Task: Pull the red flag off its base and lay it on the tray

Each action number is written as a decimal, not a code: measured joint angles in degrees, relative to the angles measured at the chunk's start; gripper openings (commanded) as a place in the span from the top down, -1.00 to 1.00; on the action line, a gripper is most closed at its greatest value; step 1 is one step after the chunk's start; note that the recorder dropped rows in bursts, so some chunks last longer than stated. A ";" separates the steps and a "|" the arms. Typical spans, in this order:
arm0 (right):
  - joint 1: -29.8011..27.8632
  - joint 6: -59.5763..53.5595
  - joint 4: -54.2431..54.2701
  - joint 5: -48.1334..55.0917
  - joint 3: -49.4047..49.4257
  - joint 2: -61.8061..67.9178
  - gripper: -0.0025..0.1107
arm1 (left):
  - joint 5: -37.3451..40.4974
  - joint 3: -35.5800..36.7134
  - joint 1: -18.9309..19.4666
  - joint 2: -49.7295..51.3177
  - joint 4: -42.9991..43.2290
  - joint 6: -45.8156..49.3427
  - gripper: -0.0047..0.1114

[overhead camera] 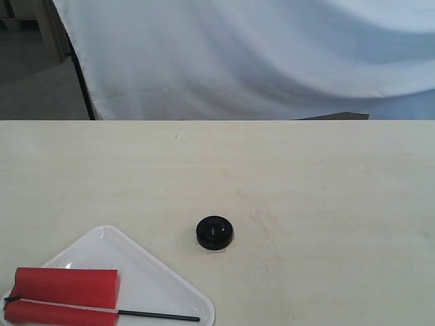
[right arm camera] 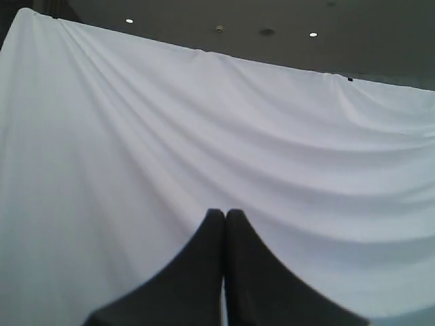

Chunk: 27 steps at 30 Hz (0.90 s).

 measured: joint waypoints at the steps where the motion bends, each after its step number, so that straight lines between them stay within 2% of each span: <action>1: 0.14 0.00 0.00 0.16 0.00 0.00 0.95 | 0.00 0.00 0.00 0.00 0.00 0.00 0.92; 7: 0.14 2.59 1.35 8.29 0.93 0.00 0.95 | 0.00 0.00 0.00 0.00 0.00 0.00 0.92; 17: 0.14 2.78 1.48 6.42 15.15 0.00 0.95 | 0.00 0.00 0.00 0.00 0.00 0.00 0.92; 27: 0.14 5.85 4.34 12.03 16.28 0.00 0.95 | 0.00 0.00 0.00 0.00 0.00 0.00 0.92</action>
